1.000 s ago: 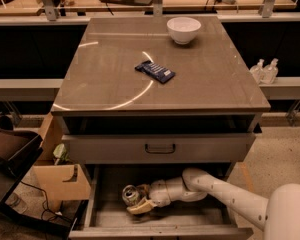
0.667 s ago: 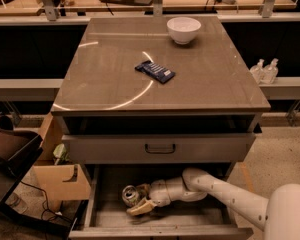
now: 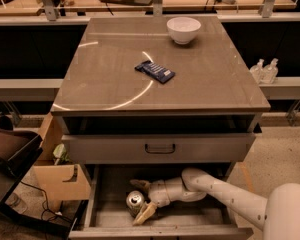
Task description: Place 7up can into middle drawer
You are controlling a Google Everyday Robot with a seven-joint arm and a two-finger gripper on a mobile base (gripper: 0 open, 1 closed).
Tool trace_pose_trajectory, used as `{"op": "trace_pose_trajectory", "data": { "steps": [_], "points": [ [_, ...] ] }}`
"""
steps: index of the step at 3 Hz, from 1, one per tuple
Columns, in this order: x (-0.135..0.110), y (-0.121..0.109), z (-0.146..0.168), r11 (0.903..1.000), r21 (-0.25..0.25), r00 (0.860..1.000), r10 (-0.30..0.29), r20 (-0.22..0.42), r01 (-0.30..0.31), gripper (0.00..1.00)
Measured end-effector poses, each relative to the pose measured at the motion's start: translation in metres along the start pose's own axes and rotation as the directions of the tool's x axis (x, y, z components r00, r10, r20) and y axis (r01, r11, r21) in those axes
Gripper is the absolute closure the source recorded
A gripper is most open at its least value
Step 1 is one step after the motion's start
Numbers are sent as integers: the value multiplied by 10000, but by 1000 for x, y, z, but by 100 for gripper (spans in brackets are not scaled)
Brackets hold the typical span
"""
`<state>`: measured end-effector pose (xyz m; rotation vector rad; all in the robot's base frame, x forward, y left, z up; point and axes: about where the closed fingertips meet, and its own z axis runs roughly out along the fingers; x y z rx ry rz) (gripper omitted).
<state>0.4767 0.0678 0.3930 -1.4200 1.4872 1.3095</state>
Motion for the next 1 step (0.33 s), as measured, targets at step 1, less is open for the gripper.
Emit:
{"op": "trace_pose_trajectory", "data": {
  "steps": [1],
  "points": [
    [0, 0, 0, 10000, -2, 10000, 0, 0, 0, 0]
  ]
}}
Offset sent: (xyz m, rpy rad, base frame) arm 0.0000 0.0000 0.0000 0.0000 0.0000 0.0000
